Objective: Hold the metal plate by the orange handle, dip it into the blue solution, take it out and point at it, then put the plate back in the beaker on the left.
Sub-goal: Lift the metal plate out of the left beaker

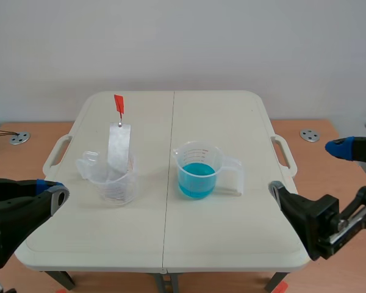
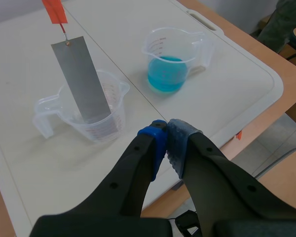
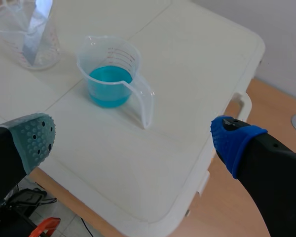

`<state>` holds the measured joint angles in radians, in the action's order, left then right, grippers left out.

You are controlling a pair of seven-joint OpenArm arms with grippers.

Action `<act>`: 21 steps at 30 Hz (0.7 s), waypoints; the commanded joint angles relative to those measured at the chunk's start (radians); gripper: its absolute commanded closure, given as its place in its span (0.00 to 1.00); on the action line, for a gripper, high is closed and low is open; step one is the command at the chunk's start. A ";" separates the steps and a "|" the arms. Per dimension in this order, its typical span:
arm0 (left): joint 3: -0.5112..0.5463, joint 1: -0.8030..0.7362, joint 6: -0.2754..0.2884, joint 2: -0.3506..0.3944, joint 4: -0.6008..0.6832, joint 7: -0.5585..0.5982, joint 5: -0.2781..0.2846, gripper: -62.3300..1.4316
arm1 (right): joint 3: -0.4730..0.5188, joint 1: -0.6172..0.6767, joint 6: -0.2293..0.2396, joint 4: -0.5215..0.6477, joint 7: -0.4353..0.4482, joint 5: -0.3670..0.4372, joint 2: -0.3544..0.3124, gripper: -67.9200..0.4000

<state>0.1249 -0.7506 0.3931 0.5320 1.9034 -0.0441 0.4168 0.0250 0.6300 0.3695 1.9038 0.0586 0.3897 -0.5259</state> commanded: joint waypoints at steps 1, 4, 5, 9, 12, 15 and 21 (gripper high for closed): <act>-0.003 -0.009 -0.010 -0.005 0.008 -0.006 0.006 0.94 | -0.018 -0.052 -0.003 0.006 -0.003 0.008 0.021 0.02; 0.002 -0.061 -0.016 -0.004 0.008 -0.005 0.006 0.94 | -0.058 -0.121 -0.003 -0.021 -0.021 0.008 0.059 0.02; 0.005 -0.085 -0.017 -0.002 0.008 -0.006 0.005 0.94 | -0.073 -0.146 -0.003 -0.032 -0.027 0.008 0.071 0.02; 0.028 -0.198 -0.042 0.001 0.008 0.002 -0.021 0.94 | -0.128 -0.259 -0.003 -0.080 -0.069 0.007 0.110 0.02; 0.053 -0.285 -0.082 0.001 0.008 0.001 -0.022 0.94 | -0.167 -0.344 -0.003 -0.122 -0.098 0.007 0.138 0.02; 0.078 -0.363 -0.113 0.000 0.008 0.001 -0.042 0.94 | -0.208 -0.426 -0.003 -0.166 -0.115 0.007 0.167 0.02; 0.107 -0.469 -0.122 0.001 0.008 -0.003 -0.043 0.94 | -0.286 -0.576 -0.003 -0.268 -0.165 0.007 0.230 0.02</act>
<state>0.2306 -1.2118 0.2649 0.5323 1.9034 -0.0563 0.3668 -0.2615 0.0780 0.3698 1.6348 -0.1173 0.3897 -0.2985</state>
